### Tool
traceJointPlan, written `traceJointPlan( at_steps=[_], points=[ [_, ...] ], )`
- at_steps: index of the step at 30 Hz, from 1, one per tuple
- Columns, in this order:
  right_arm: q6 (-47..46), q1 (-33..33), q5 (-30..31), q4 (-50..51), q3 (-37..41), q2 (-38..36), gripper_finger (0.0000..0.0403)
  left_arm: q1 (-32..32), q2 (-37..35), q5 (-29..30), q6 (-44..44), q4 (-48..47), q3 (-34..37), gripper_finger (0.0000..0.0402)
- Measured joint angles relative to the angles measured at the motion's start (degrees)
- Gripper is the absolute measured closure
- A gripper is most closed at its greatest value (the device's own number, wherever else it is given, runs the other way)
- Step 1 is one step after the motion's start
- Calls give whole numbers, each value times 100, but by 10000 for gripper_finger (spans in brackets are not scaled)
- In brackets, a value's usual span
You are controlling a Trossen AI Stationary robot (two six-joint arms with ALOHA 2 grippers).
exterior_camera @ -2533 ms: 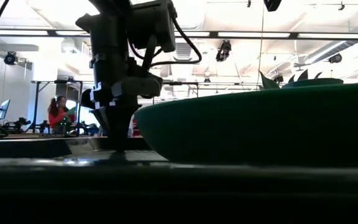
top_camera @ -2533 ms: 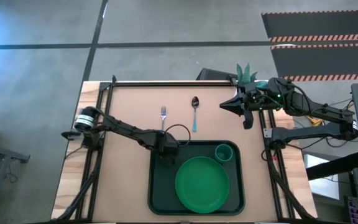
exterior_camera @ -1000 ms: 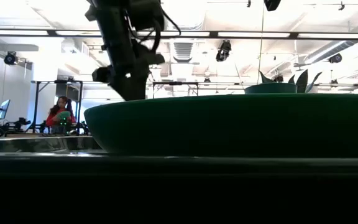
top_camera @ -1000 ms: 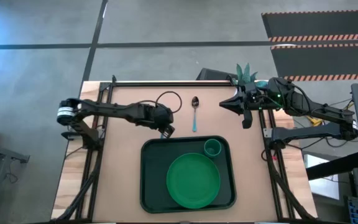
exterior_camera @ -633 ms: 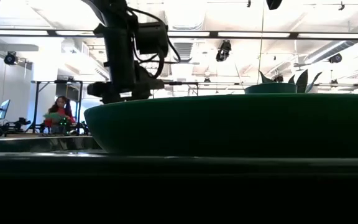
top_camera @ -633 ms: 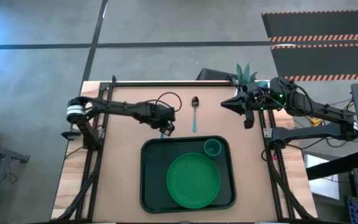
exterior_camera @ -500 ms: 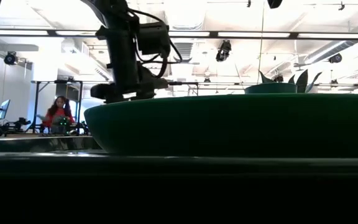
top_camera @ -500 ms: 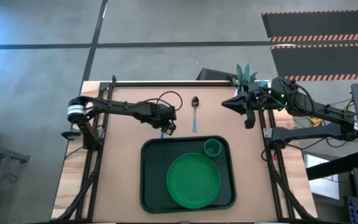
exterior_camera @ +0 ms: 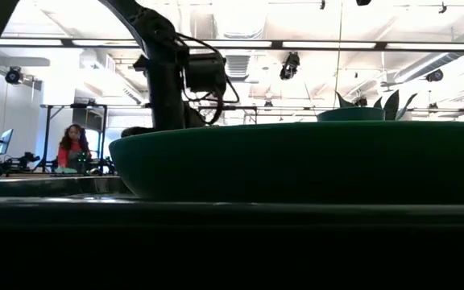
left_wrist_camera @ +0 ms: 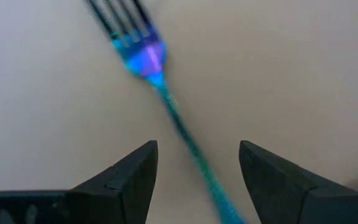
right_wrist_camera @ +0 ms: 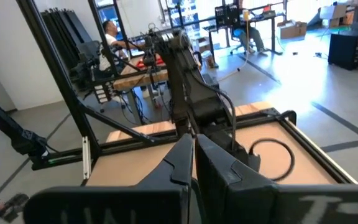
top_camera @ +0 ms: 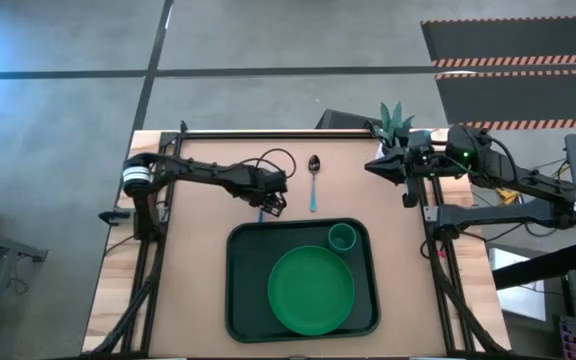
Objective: Pick and place plate/cup/fork/spoon on tray
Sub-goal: Put the blue fork on the green tray to the left of the green plate
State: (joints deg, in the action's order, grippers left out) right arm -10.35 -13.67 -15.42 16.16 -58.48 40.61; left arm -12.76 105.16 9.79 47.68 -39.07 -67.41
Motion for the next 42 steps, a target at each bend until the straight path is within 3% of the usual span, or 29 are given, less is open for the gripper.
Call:
traceJointPlan(
  at_steps=[9, 14, 20, 27, 33, 36, 42],
  points=[
    [-4, 2, 0, 25, 0, -49, 394, -56, 313, -178, 2, 352, -29, 214],
    [-6, 1, 0, 66, 0, -49, 394, -131, 295, -173, 2, 298, 11, 274],
    [-6, 0, 0, 68, 0, -47, 394, -280, 293, -92, -30, 303, 16, 387],
    [-11, 2, 0, 77, 0, -47, 394, -335, 116, -29, -310, -95, -59, 398],
    [-8, 0, 2, 84, 0, -45, 394, -186, -1026, 19, 3, -1844, -649, 400],
    [-4, 2, 2, 95, 0, -45, 394, 123, -1773, 199, 503, -2060, -829, 400],
    [102, 1, 46, 110, 0, -41, 394, 1519, -2948, 1534, 2646, -2602, -857, 401]
  ],
)
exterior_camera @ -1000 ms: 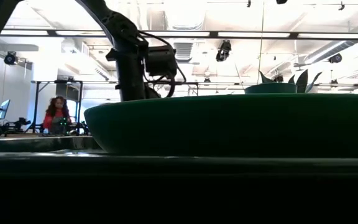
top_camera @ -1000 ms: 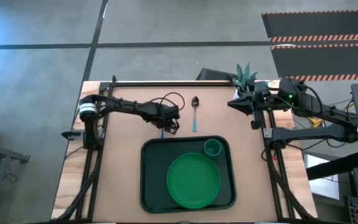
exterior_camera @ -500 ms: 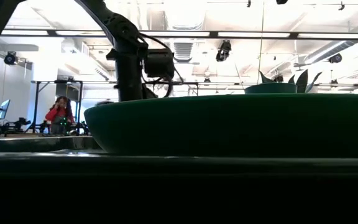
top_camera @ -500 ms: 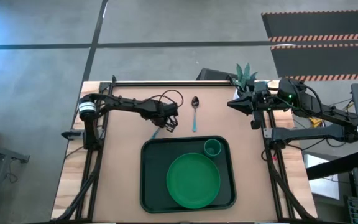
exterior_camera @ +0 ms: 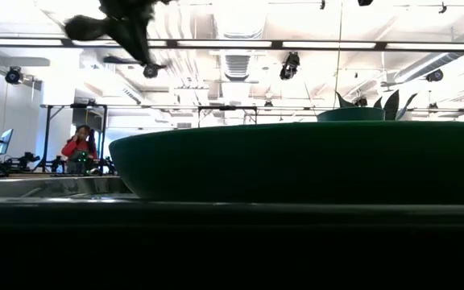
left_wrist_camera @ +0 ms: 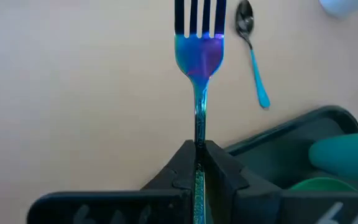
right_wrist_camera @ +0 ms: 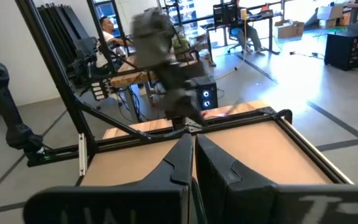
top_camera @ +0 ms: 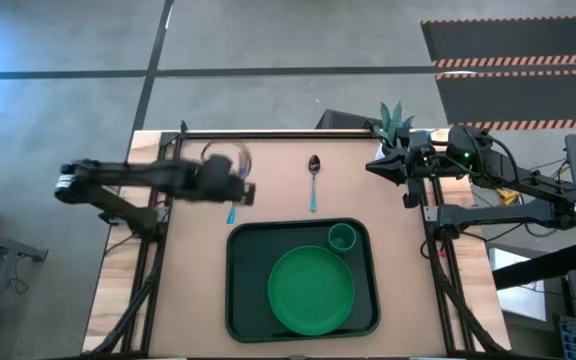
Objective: Pick and place plate/cup/fork/spoon on tray
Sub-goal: Put the blue fork on the green tray to the left of the green plate
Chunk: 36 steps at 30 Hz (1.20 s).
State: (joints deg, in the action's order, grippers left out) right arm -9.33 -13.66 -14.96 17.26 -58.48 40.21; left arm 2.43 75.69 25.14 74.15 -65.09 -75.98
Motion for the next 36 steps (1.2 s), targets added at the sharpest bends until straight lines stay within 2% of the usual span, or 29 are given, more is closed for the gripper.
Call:
traceJointPlan(
  at_steps=[3, 7, 17, 22, 28, 36],
  points=[
    [23, -1, 2, -2, 0, 0, 394, 919, -13, 485, 1280, -319, 30, 401],
    [29, 1, 4, -2, 0, 0, 394, 1698, 428, 512, 2500, -450, 12, 401],
    [-113, -1, 22, -9, 0, 0, 394, 2624, 1843, -496, 4447, -80, -456, 401],
    [-113, -1, 22, -7, 0, 0, 394, 2907, 2394, -682, 5042, 303, -717, 401],
    [-178, 0, 15, 7, 0, 1, 394, 3202, 2802, -1658, 5736, 290, -741, 401],
    [-200, 0, 4, 30, 0, 0, 394, 3282, 2865, -1664, 6006, 274, -625, 402]
  ],
)
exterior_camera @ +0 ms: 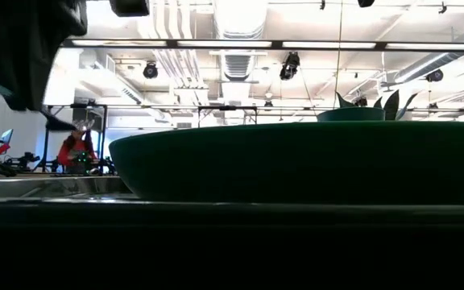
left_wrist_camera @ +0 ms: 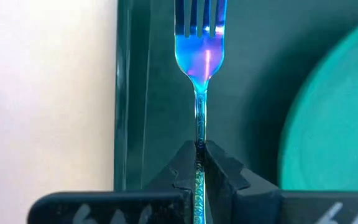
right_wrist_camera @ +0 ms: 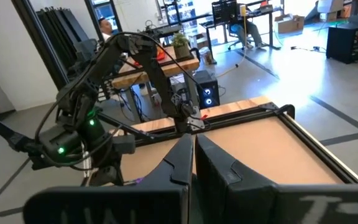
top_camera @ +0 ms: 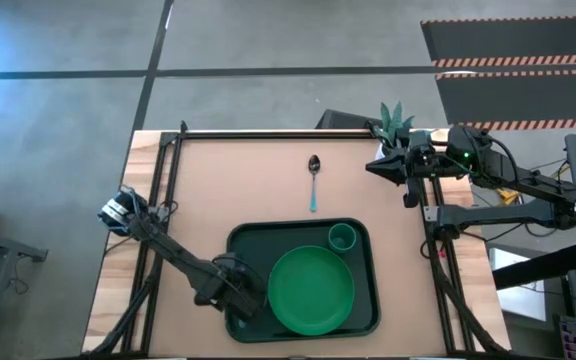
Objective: Pick and place plate/cup/fork/spoon on tray
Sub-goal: Put the blue fork on the green tray to the left of the green plate
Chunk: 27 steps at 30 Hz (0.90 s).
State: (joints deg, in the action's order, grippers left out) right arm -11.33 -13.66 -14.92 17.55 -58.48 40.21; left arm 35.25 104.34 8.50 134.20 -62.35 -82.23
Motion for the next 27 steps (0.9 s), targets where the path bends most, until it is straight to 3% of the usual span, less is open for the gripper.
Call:
traceJointPlan(
  at_steps=[4, 13, 27],
  points=[
    [-2, 0, 0, 12, 0, 0, 394, 0, 30, 6, 0, 112, 292, 402],
    [-2, 0, 0, -1, 0, -2, 394, -32, 28, 12, -4, 1349, 1099, 402],
    [-4, -1, 2, -25, 0, -2, 394, -51, 35, 80, -110, 1865, 1696, 401]
  ],
)
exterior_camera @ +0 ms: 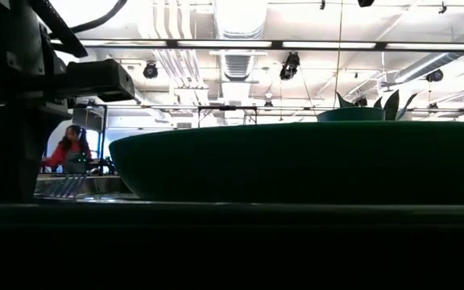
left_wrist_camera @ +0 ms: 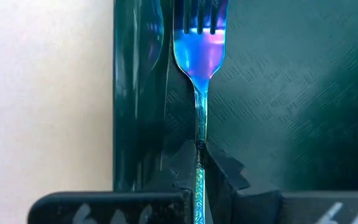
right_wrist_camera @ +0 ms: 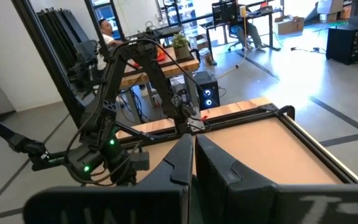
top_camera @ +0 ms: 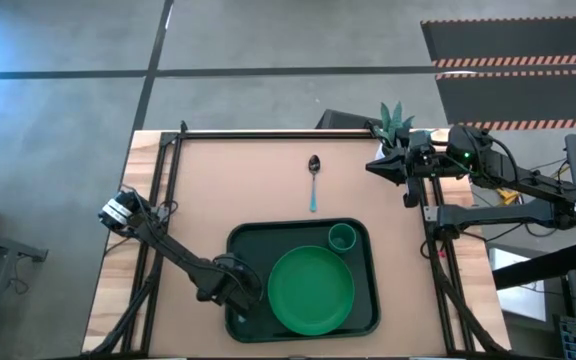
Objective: Pick and place plate/cup/fork/spoon on tray
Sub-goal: Put the blue fork on the green tray to the left of the green plate, then adjust the green tray
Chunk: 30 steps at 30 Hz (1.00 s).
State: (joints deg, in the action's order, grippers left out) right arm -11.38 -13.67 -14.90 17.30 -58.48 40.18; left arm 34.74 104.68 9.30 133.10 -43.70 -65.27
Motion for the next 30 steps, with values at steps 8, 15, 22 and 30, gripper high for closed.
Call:
traceJointPlan(
  at_steps=[8, 15, 22, 30],
  points=[
    [0, 1, 16, -19, 0, 4, 394, -140, 4, 92, -582, -82, 19, 401],
    [-76, 2, 52, -44, 0, 7, 394, -284, 7, 170, -800, -78, 29, 401],
    [-72, 0, 57, -44, 0, 9, 394, -289, -61, 216, -798, -57, 48, 377],
    [-52, 0, 59, -44, 0, 9, 394, -304, -297, 652, -897, -44, 43, 328]
  ],
)
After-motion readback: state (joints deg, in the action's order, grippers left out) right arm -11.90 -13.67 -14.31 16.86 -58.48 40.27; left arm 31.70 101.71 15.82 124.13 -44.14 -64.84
